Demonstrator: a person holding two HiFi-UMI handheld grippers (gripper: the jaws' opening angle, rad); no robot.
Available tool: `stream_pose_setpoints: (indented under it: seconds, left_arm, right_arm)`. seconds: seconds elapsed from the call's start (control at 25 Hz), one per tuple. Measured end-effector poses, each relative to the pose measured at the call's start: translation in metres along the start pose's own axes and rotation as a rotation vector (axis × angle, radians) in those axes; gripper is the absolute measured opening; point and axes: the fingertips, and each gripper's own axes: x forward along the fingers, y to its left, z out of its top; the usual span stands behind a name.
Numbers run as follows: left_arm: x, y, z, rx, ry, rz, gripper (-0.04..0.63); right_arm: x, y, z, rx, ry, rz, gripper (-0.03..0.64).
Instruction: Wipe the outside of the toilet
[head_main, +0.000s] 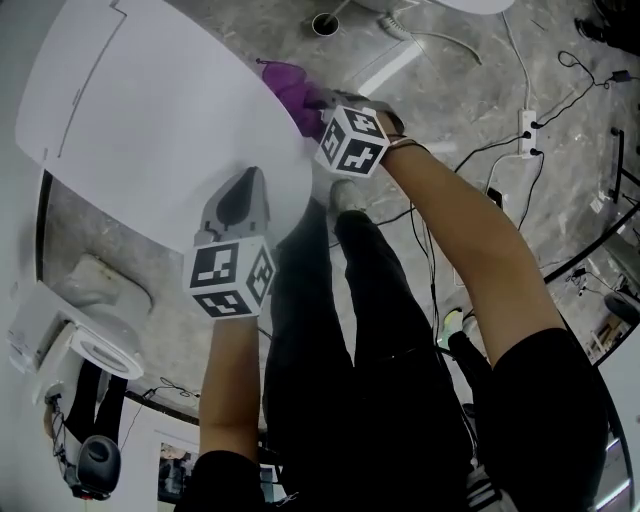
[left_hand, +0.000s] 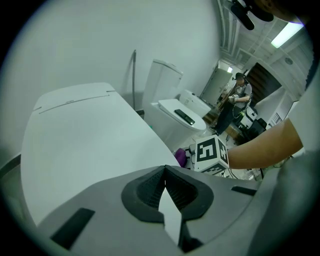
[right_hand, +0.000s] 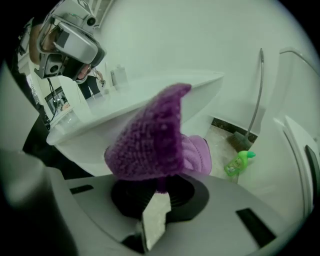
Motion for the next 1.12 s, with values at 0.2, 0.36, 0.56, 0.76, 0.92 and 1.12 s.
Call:
stream_pose_setpoints:
  seconds: [0.2, 0.36, 0.56, 0.76, 0.92, 1.12]
  left_arm:
    - [-0.015, -0.041, -0.025, -0.024, -0.034, 0.01, 0.006]
    - [-0.03, -0.06, -0.058, -0.054, -0.037, 0.023, 0.006]
    - [-0.056, -0.057, -0.092, -0.121, -0.045, 0.066, 0.006]
    - [-0.088, -0.05, -0.128, -0.171, -0.037, 0.089, 0.006]
    - [-0.117, -0.038, -0.167, -0.214, -0.031, 0.09, 0.006]
    - [-0.146, -0.016, -0.213, -0.26, -0.043, 0.077, 0.006]
  right_arm:
    - [-0.01, 0.026, -0.013, -0.059, 0.003, 0.013, 0.048]
    - [-0.018, 0.054, -0.022, -0.03, 0.006, 0.001, 0.048]
    - [-0.024, 0.085, -0.03, 0.014, 0.02, -0.004, 0.048]
    - [-0.027, 0.104, -0.035, 0.079, 0.021, -0.058, 0.048]
    - [-0.023, 0.125, -0.032, 0.157, 0.016, -0.112, 0.048]
    - [-0.018, 0.164, -0.032, 0.22, 0.045, -0.144, 0.048]
